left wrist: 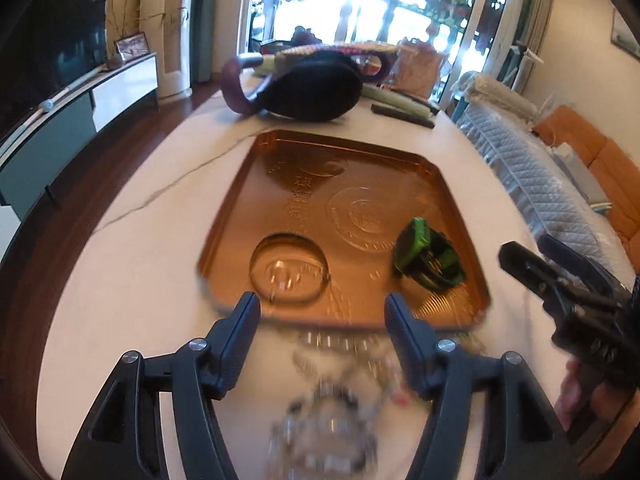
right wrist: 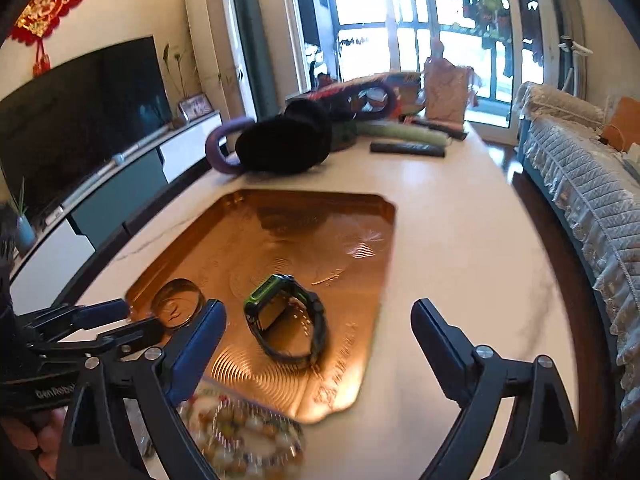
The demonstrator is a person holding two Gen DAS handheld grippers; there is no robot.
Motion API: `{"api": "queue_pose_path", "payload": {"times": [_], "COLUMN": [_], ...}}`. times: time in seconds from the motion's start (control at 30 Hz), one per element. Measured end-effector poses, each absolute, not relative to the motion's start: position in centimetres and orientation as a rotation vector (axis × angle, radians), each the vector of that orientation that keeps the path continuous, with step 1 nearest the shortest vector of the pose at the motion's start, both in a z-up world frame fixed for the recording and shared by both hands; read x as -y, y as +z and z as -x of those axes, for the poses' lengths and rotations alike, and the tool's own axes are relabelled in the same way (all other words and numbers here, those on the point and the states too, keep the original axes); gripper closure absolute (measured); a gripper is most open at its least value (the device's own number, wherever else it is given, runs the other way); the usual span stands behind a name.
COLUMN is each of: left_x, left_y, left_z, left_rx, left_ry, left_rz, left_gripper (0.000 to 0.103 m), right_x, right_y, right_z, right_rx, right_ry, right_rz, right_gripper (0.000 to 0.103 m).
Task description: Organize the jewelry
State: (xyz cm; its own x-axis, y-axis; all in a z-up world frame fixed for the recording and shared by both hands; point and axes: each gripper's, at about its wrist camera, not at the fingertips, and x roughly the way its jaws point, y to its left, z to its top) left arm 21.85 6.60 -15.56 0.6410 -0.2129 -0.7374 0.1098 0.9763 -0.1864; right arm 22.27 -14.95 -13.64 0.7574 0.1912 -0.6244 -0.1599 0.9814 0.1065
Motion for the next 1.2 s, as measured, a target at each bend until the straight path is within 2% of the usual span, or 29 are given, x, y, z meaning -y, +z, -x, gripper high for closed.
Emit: {"api": "queue_pose_path", "payload": {"times": [0.07, 0.23, 0.3, 0.37, 0.4, 0.47, 0.57, 0.73, 0.8, 0.87, 0.97, 1.1, 1.13, 1.2], "left_x": [-7.4, -9.0, -9.0, -8.8, -8.6, -8.3, -8.1, -8.3, -8.2, -7.5, -6.7, -7.8, -7.9, -8.0], "left_y": [-15.2, -16.3, -17.0, -17.7, -18.0, -18.7, -19.8, -20.2, -20.4, -20.5, -20.6, -20.6, -20.7, -20.7], "left_z": [-19.8, -15.0, -13.6, -12.5, -12.2, -12.0, -12.4, -13.0, -13.4, -13.6, -13.6, -13.9, -13.9, -13.9], "left_rx": [-0.827, -0.813, -0.824, -0.826, -0.833, -0.851, -0.891, -0.861, -0.850, -0.843, -0.821, -0.826, -0.826, -0.824], "left_ry": [-0.156, -0.140, -0.146, -0.138, -0.132, -0.141, -0.149, -0.162, -0.180, -0.156, -0.143, -0.165, -0.166, -0.163], "left_rz": [0.143, 0.208, 0.199, 0.164, 0.147, 0.139, 0.127, 0.130, 0.126, 0.051, -0.026, 0.040, 0.050, 0.059], "left_gripper": [0.033, 0.032, 0.032, 0.034, 0.036, 0.051, 0.068, 0.070, 0.073, 0.082, 0.086, 0.089, 0.091, 0.093], "right_x": [15.6, 16.9, 17.1, 17.2, 17.3, 17.6, 17.8, 17.1, 17.0, 16.9, 16.5, 15.5, 15.2, 14.5], "right_y": [-13.1, -13.4, -14.5, -15.4, -16.0, -16.7, -17.5, -19.0, -19.3, -19.3, -19.5, -19.5, -19.4, -19.4], "right_z": [-20.7, -16.1, -14.6, -14.1, -14.0, -14.1, -14.5, -15.5, -16.0, -16.4, -17.1, -17.9, -18.1, -18.2], "right_rx": [-0.687, -0.676, -0.676, -0.695, -0.709, -0.728, -0.750, -0.806, -0.829, -0.847, -0.878, -0.892, -0.890, -0.883], "right_ry": [0.197, 0.233, 0.243, 0.267, 0.276, 0.275, 0.291, 0.323, 0.349, 0.359, 0.376, 0.365, 0.364, 0.382], "right_rz": [-0.051, -0.061, -0.045, -0.051, -0.063, -0.084, -0.118, -0.130, -0.166, -0.178, -0.191, -0.143, -0.119, -0.089], "right_gripper": [0.005, 0.007, 0.018, 0.041, 0.046, 0.058, 0.070, 0.073, 0.074, 0.074, 0.074, 0.075, 0.077, 0.090]}}
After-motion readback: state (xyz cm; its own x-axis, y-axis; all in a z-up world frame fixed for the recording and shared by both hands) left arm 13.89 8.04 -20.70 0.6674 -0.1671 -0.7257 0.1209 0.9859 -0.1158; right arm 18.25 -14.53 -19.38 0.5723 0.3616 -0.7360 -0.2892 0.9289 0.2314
